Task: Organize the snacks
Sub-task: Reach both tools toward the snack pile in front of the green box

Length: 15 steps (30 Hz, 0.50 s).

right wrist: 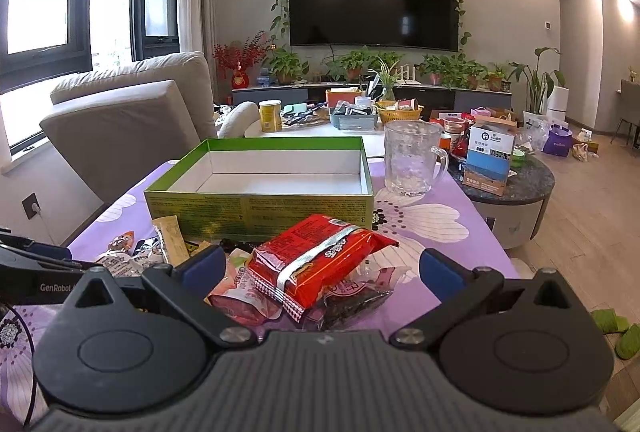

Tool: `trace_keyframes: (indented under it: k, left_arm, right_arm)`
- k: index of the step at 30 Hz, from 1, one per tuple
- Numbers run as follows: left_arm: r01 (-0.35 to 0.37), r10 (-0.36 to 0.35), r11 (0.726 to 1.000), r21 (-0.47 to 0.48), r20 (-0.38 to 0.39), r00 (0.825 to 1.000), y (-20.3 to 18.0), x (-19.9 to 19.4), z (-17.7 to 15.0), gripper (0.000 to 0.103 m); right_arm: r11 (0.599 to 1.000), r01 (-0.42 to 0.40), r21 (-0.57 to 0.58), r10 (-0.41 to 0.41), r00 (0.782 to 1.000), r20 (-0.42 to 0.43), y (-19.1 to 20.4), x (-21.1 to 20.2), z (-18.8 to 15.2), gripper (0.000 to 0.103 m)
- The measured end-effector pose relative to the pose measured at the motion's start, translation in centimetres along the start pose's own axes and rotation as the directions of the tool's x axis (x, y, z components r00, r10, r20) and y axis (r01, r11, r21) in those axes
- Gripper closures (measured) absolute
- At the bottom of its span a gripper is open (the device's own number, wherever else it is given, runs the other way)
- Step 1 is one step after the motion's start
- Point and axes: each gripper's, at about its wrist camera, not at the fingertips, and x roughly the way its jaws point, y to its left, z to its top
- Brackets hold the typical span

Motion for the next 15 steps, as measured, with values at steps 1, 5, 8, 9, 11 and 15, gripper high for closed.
trace_keyframes:
  k: [1, 5, 8, 9, 11, 15]
  left_arm:
    - [0.0, 0.0, 1.0, 0.0, -0.001, 1.0, 0.01, -0.01, -0.01, 0.066]
    - [0.0, 0.0, 1.0, -0.002, -0.007, 1.0, 0.01, 0.09, -0.06, 0.066]
    - [0.001, -0.001, 1.0, -0.003, -0.012, 1.0, 0.01, 0.18, -0.09, 0.066]
    - [0.001, -0.001, 1.0, -0.004, -0.013, 1.0, 0.04, 0.23, -0.09, 0.066]
    - [0.001, -0.001, 1.0, -0.006, -0.016, 1.0, 0.04, 0.29, -0.13, 0.066]
    - [0.001, -0.001, 1.0, -0.009, -0.02, 1.0, 0.01, 0.37, -0.18, 0.066]
  right_arm:
    - [1.0, 0.0, 0.0, 0.0, 1.0, 0.0, 0.0, 0.0, 0.0, 0.03]
    - [1.0, 0.004, 0.004, -0.004, 1.0, 0.002, -0.11, -0.05, -0.15, 0.03]
    - [1.0, 0.007, 0.005, -0.007, 1.0, 0.006, -0.17, -0.11, -0.23, 0.03]
    - [1.0, 0.007, 0.006, -0.007, 1.0, 0.007, -0.15, -0.11, -0.21, 0.03]
    - [1.0, 0.009, 0.015, -0.009, 1.0, 0.018, -0.23, -0.27, -0.24, 0.03]
    - [0.999, 0.016, 0.032, -0.018, 0.998, 0.056, -0.39, -0.59, -0.35, 0.03]
